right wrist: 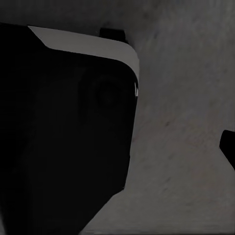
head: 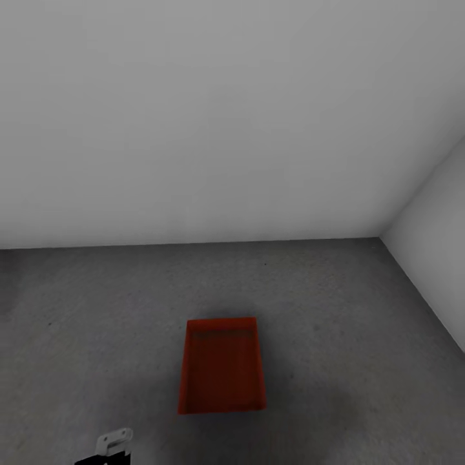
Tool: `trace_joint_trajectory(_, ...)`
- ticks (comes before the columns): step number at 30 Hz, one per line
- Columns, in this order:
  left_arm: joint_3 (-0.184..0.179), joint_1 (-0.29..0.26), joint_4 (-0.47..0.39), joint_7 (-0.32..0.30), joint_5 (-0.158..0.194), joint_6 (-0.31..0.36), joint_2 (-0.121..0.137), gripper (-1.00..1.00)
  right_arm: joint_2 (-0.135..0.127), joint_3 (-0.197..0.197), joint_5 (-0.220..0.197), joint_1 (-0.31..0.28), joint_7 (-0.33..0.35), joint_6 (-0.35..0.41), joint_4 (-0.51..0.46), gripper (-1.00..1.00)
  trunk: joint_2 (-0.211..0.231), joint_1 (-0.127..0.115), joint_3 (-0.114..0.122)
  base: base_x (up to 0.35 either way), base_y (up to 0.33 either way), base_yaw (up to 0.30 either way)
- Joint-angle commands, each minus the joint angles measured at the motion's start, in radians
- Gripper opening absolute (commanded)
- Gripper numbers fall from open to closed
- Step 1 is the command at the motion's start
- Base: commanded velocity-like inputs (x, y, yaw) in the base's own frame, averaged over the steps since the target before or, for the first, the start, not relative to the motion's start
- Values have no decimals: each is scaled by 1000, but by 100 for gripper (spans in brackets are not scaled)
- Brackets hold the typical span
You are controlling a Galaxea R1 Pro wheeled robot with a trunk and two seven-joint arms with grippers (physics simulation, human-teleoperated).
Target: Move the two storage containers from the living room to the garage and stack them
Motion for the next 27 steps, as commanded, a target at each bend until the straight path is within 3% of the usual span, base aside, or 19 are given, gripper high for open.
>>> trace_joint_trajectory(1,-1,0,0,2,5,3,0,100,2,8,-9,7,-2,-9,3,100,7,-4,3,0,0,0)
trace_joint_trajectory(18,-2,34,-1,2,0,3,-6,100,4,8,-8,21,5,-13,3,100,126,-69,56,0,0,0)
trace_joint_trajectory(20,-2,45,0,2,0,3,-13,100,4,8,-8,21,6,-13,3,100,133,-73,59,0,0,0)
trace_joint_trajectory(27,-3,119,-1,4,3,4,-73,100,6,7,-11,22,9,-14,3,100,133,-73,65,0,0,0)
